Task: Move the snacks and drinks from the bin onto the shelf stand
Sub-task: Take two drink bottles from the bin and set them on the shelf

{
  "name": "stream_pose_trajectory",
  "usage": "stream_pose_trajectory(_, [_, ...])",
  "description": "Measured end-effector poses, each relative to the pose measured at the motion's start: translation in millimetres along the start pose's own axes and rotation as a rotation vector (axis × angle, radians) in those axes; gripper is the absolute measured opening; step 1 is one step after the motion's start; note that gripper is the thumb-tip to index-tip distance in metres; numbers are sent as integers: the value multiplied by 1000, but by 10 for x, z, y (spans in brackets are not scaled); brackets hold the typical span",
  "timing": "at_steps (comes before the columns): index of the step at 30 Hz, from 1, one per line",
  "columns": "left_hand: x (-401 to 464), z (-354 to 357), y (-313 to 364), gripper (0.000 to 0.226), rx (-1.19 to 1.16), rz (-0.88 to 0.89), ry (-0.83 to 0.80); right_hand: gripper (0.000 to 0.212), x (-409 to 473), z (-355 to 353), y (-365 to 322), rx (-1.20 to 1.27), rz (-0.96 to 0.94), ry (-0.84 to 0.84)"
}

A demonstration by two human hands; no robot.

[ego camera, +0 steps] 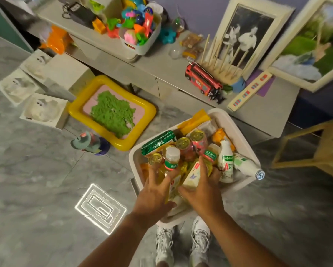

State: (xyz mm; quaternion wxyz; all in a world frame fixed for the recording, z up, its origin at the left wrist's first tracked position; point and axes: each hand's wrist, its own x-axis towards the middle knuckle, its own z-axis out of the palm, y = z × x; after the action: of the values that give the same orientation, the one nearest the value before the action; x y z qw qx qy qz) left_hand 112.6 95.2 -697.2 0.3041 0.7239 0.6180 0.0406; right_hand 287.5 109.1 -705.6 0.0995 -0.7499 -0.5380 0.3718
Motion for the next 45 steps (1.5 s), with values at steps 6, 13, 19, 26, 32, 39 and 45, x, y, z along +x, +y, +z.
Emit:
stream_pose_trajectory(6, [97, 153, -44, 86, -19, 75, 145, 118, 3, 115, 53, 80, -4, 84])
stream_pose_trajectory(13, [160, 111, -3, 92, 8, 107, 141, 116, -12, 17, 44, 197, 61, 20])
stream_pose_trajectory(19, [138, 197, 163, 99, -23, 41, 112, 115, -35, -103, 32, 206, 101, -61])
stream_pose_trajectory(26, [125, 95, 249, 96, -199, 74, 110, 107, -142, -331, 50, 360, 87, -129])
stream_pose_trajectory(32, [35, -375, 335, 100, -371, 96, 135, 110, -341, -679, -32, 555, -26, -84])
stream_pose_trajectory(39, [405, -1288, 1280, 102, -539, 291, -31, 107, -525, -1752, -74, 686, -136, 102])
stream_pose_trajectory(45, [658, -1728, 2952, 96, -662, 473, -198, 106, -960, -3328, 238, 695, -293, 343])
